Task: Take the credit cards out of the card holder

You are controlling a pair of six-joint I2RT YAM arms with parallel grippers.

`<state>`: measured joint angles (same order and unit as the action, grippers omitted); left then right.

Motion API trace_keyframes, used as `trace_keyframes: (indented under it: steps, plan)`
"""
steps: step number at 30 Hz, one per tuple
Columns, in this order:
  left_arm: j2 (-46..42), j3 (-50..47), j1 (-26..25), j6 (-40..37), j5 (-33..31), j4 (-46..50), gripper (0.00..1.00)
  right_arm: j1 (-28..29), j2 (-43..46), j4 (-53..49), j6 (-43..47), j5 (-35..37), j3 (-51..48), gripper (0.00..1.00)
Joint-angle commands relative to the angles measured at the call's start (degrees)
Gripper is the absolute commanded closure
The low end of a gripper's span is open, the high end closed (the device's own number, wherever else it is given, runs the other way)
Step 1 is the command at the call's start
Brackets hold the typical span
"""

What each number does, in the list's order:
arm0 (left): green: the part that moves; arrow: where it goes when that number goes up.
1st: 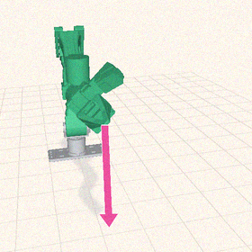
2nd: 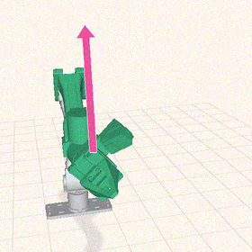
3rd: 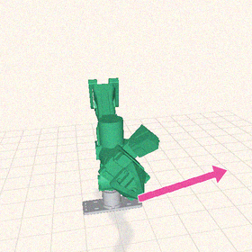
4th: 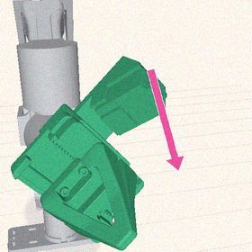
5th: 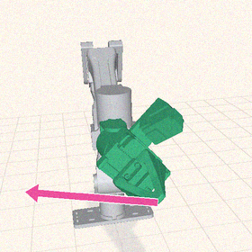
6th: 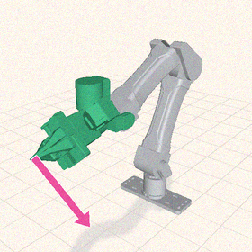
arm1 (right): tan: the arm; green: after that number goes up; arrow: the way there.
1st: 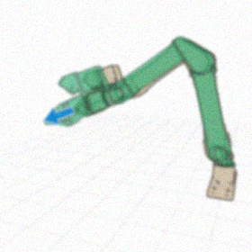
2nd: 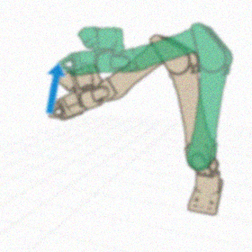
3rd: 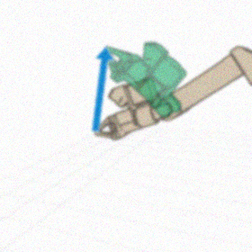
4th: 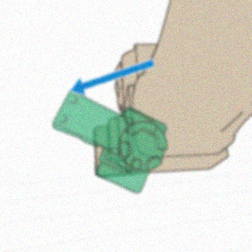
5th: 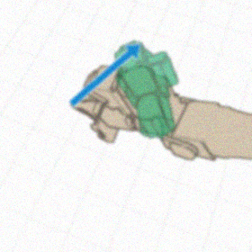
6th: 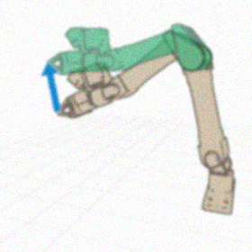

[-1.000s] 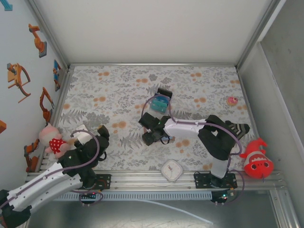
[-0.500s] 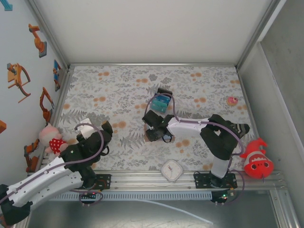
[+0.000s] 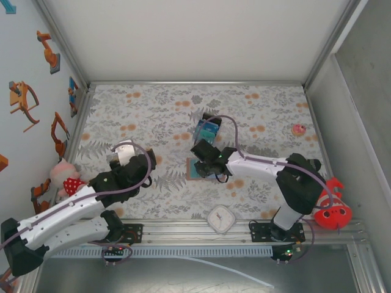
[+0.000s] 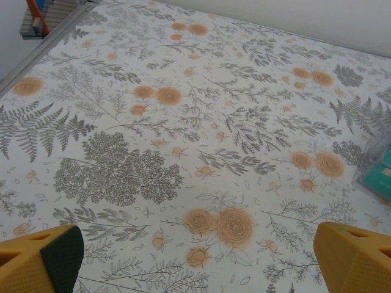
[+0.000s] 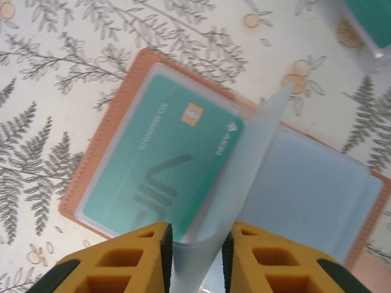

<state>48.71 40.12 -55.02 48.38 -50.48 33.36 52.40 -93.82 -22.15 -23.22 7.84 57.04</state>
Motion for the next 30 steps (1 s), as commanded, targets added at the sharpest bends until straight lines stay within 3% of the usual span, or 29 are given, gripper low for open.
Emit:
trace_keyframes:
  steps: [1,16,30]
  plan:
    - [3.3,3.0,0.3,-4.1,3.0,-1.7,0.03,-1.8,2.3,-1.0,-2.2,2.6,-2.2,0.70]
    - [22.1,8.8,0.2,-9.0,16.2,-9.0,0.03,-7.6,8.4,1.2,-5.5,1.0,-9.1,0.63]
    - [38.6,13.5,-3.5,-9.6,17.7,-10.7,0.03,-12.6,18.5,1.4,-6.6,-1.2,-12.1,0.62]
